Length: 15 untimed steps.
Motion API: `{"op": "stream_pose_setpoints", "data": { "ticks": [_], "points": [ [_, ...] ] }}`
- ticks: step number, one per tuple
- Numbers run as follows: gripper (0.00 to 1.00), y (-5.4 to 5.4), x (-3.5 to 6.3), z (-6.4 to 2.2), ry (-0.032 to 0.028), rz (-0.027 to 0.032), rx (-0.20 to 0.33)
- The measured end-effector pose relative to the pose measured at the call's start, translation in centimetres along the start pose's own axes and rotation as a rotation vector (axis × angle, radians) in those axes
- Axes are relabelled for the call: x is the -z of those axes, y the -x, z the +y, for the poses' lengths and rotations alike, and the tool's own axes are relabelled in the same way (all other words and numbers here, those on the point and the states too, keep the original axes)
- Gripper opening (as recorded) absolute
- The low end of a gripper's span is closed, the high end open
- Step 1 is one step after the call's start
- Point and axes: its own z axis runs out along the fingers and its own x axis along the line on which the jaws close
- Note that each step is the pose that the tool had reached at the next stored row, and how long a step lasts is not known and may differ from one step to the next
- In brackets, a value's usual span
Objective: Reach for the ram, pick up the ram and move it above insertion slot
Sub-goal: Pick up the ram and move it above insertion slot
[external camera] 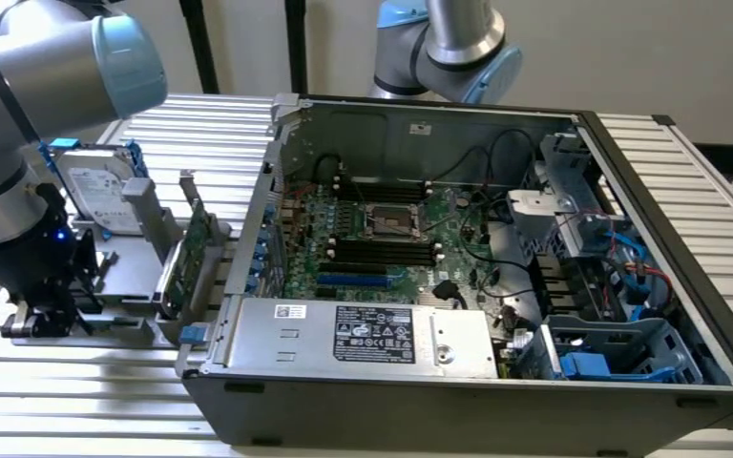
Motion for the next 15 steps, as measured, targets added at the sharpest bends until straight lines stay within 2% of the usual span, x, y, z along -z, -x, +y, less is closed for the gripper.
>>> {"op": "stream_pose_setpoints", "data": {
  "ticks": [13,14,15],
  "points": [
    [0.36,0.0,-0.28,-0.01,0.0003,-0.0001,0.0],
    [0.28,0.0,-0.28,-0.01,0.0003,-0.0001,0.0],
    [0.28,0.0,-0.28,-0.01,0.0002,-0.0001,0.0]
  ]
}}
